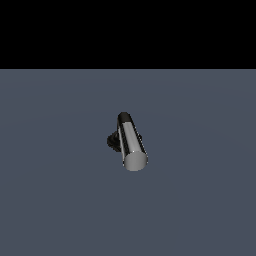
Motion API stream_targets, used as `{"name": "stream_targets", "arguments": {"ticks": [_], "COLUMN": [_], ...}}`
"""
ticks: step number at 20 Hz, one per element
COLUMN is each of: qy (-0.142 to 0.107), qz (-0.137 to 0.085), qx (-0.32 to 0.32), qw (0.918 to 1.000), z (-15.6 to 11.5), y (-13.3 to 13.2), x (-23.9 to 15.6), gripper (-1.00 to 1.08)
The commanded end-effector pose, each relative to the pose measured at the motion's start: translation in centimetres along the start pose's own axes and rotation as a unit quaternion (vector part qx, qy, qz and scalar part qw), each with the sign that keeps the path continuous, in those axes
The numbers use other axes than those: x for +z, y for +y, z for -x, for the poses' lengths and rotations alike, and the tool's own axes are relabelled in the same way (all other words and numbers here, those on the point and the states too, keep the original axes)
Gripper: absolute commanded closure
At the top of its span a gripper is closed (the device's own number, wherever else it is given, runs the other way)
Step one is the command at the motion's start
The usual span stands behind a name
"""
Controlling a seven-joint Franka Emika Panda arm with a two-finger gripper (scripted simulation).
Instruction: Turn on the faucet by rotating a designated handle.
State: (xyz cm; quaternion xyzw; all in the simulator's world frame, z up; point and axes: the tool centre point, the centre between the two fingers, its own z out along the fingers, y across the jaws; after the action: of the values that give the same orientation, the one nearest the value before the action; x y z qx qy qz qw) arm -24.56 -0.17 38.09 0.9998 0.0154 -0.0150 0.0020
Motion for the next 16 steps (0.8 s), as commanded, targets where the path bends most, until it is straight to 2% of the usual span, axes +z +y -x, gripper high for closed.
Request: {"name": "stream_targets", "arguments": {"ticks": [1, 16], "qy": [0.001, 0.007], "qz": [0.0, 0.0], "qx": [-0.007, -0.045], "qw": [1.0, 0.9989], "z": [-0.5, -3.3], "y": [-0.2, -1.4], "x": [2.1, 13.1], "gripper": [1.08, 1.08]}}
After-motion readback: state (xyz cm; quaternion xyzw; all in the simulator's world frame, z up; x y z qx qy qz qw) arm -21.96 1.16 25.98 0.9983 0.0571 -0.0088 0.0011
